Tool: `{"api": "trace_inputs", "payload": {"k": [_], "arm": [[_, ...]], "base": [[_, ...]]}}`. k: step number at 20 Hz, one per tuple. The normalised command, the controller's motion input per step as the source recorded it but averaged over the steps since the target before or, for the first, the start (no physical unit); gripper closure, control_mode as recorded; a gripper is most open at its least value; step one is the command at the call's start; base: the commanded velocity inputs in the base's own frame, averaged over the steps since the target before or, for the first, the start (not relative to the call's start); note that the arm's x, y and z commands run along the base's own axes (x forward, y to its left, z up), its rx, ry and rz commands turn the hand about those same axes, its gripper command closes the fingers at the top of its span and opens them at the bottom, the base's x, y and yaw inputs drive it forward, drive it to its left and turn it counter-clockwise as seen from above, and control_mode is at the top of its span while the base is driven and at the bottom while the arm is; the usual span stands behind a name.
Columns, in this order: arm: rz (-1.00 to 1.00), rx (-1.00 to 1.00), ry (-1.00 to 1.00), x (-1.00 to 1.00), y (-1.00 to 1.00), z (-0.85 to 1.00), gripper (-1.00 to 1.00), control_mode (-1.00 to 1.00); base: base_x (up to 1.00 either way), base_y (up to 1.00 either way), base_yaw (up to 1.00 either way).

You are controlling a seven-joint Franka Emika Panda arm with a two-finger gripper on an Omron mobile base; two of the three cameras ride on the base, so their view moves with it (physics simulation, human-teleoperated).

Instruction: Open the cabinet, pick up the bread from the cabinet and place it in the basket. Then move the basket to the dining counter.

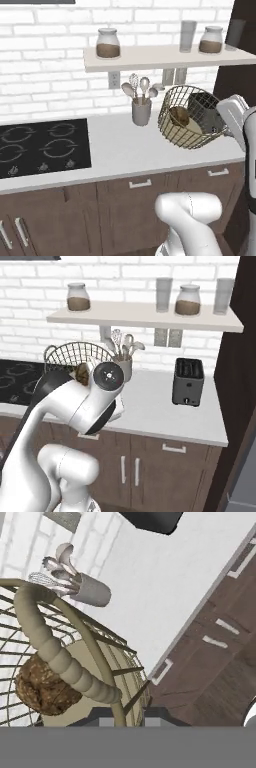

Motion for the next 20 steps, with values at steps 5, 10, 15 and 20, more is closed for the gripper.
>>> {"api": "trace_inputs", "payload": {"k": [5, 10, 15, 20], "arm": [[0.0, 0.0, 0.0, 0.0, 0.0, 0.0, 1.0, 1.0], [0.0, 0.0, 0.0, 0.0, 0.0, 0.0, 1.0, 1.0], [0.0, 0.0, 0.0, 0.0, 0.0, 0.0, 1.0, 1.0], [0.0, 0.0, 0.0, 0.0, 0.0, 0.0, 1.0, 1.0]], "base": [[-0.57, 0.98, 0.43], [0.0, 0.45, 0.89], [0.0, 0.26, 0.96], [0.0, 0.12, 0.99]]}}
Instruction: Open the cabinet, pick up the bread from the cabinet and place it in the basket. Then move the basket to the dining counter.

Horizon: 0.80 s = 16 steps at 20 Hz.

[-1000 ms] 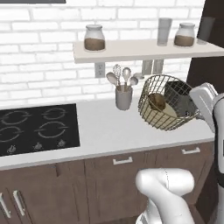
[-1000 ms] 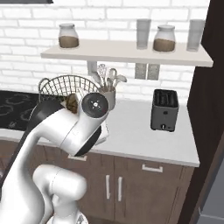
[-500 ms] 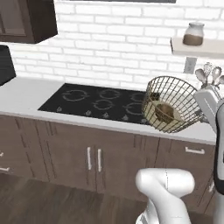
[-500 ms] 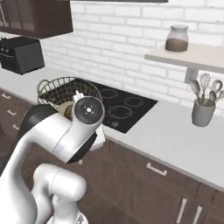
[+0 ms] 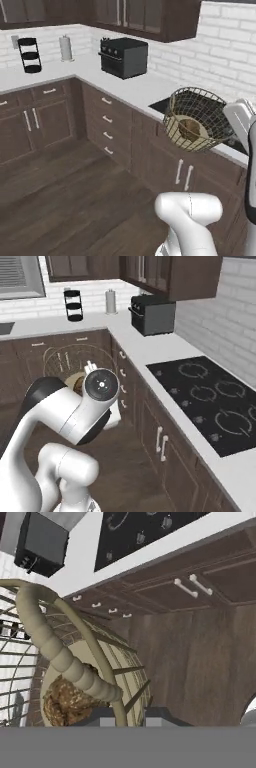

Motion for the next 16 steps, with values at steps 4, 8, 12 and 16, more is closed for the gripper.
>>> {"api": "trace_inputs", "payload": {"k": [4, 8, 12, 16], "arm": [[0.0, 0.0, 0.0, 0.0, 0.0, 0.0, 1.0, 1.0], [0.0, 0.0, 0.0, 0.0, 0.0, 0.0, 1.0, 1.0], [0.0, 0.0, 0.0, 0.0, 0.0, 0.0, 1.0, 1.0], [0.0, 0.0, 0.0, 0.0, 0.0, 0.0, 1.0, 1.0]], "base": [[0.0, 0.0, 1.0], [0.01, 0.0, 1.0], [0.01, 0.0, 1.0], [0.0, 0.0, 1.0]]}}
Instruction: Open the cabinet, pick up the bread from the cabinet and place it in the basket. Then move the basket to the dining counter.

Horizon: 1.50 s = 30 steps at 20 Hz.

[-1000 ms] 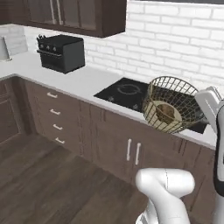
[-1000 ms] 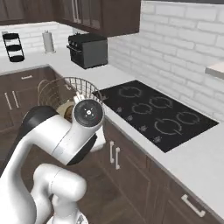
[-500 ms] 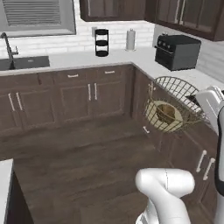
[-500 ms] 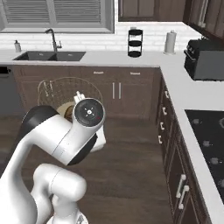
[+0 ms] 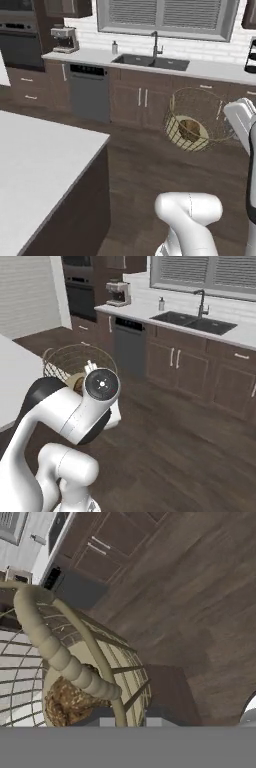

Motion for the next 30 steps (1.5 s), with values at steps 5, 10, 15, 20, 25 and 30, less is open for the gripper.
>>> {"api": "trace_inputs", "payload": {"k": [5, 10, 15, 20, 25, 30], "arm": [[0.0, 0.0, 0.0, 0.0, 0.0, 0.0, 1.0, 1.0], [0.0, 0.0, 0.0, 0.0, 0.0, 0.0, 1.0, 1.0], [0.0, 0.0, 0.0, 0.0, 0.0, 0.0, 1.0, 1.0], [0.0, 0.0, 0.0, 0.0, 0.0, 0.0, 1.0, 1.0], [0.0, 0.0, 0.0, 0.0, 0.0, 0.0, 1.0, 1.0], [0.0, 0.0, 0.0, 0.0, 0.0, 0.0, 1.0, 1.0]], "base": [[0.02, 0.0, 1.0], [0.36, 0.0, 0.97], [0.98, -0.04, 0.57], [0.6, -0.24, 0.33], [-0.14, -0.48, 0.39], [-0.22, -0.23, 0.44]]}}
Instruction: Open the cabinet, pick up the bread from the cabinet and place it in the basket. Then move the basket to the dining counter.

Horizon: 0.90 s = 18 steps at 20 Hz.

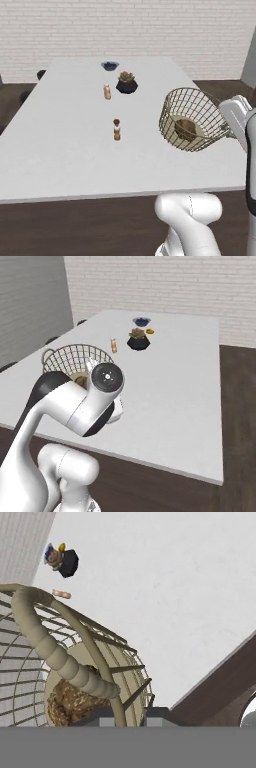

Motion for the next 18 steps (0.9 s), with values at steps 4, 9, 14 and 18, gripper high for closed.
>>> {"api": "trace_inputs", "payload": {"k": [4, 9, 14, 18], "arm": [[0.0, 0.0, 0.0, 0.0, 0.0, 0.0, 1.0, 1.0], [0.01, 0.0, 0.01, 0.06, -0.01, -0.03, 1.0, -1.0], [0.04, -0.01, 0.14, 0.89, -0.43, -0.19, 1.0, -1.0], [0.07, 0.0, 0.13, 0.97, -0.84, -0.45, 1.0, -1.0]], "base": [[-0.14, 0.0, 0.31], [0.04, 0.0, 0.1], [0.0, 0.0, 0.0], [0.0, 0.0, 0.0]]}}
